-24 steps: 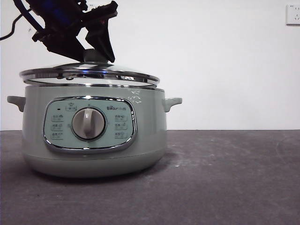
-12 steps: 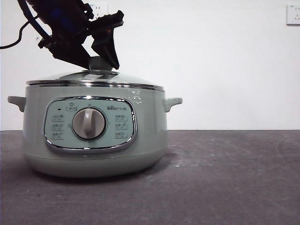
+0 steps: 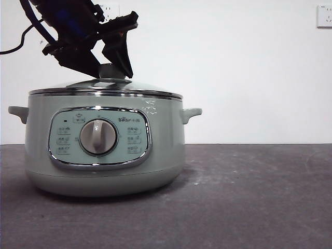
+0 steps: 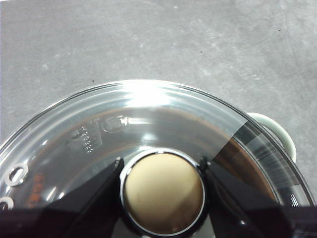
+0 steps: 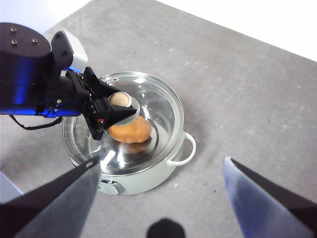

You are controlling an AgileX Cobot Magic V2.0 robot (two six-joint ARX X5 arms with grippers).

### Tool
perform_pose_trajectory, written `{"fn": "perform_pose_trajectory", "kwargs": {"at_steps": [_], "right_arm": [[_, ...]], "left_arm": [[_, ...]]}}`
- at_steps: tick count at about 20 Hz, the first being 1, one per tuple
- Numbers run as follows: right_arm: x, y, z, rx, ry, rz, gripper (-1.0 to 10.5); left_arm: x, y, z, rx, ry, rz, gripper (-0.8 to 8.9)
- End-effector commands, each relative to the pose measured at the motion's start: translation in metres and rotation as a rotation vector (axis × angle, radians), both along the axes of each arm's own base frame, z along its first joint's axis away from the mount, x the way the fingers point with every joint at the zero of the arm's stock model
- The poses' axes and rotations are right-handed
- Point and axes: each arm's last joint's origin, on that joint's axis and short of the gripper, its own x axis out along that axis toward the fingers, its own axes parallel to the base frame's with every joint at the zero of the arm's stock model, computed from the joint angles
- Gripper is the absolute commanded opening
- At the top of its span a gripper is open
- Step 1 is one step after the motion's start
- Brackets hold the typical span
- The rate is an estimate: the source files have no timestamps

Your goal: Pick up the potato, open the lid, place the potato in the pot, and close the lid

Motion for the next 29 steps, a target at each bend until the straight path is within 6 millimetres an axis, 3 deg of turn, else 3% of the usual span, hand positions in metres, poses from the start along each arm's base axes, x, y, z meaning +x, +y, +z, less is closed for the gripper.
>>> {"fn": "perform_pose_trajectory", "kwargs": {"at_steps": [1, 3, 11, 14, 18, 20, 21, 22, 26, 29], "right_arm": [[0.0, 0.001, -0.001, 0.006, 0.012, -0.011, 4.1], [0.0, 0.0, -0.001, 0.005, 0.017, -0.013, 4.1], [-0.002, -0.001, -0.005, -0.03, 0.05, -0.014, 4.1], [-0.002, -0.002, -0.009, -0.055, 0.071, -0.013, 3.9], [0.0, 0.0, -0.028, -0.07, 0.075, -0.006, 2.2], [0.001, 0.001, -0.045, -0.057, 0.06, -0.006, 0.9], [0.0, 0.0, -0.055, -0.047, 0.048, -0.006, 0.2], [-0.001, -0.001, -0.063, -0.038, 0.037, -0.005, -0.1], [-0.009, -0.008, -0.097, 0.019, -0.02, -0.007, -0.1], [-0.017, -0.017, -0.124, 0.091, -0.087, -0.033, -0.1]], "left_arm": [[0.001, -0.002, -0.004, 0.01, 0.01, -0.004, 2.69], [0.001, -0.002, -0.004, 0.009, 0.008, -0.004, 3.85], [-0.004, 0.0, 0.008, -0.022, -0.043, -0.007, 3.84], [-0.019, 0.007, 0.023, -0.028, -0.05, -0.016, 3.77], [-0.057, 0.02, 0.052, -0.042, -0.088, -0.051, 3.68], [-0.078, 0.026, 0.066, -0.057, -0.122, -0.083, 1.88], [-0.089, 0.03, 0.072, -0.06, -0.135, -0.1, 0.39], [-0.097, 0.033, 0.076, -0.062, -0.14, -0.106, -0.14], [-0.122, 0.047, 0.087, -0.021, -0.208, -0.07, -0.09], [-0.14, 0.051, 0.079, -0.021, -0.252, -0.067, -0.09]]}}
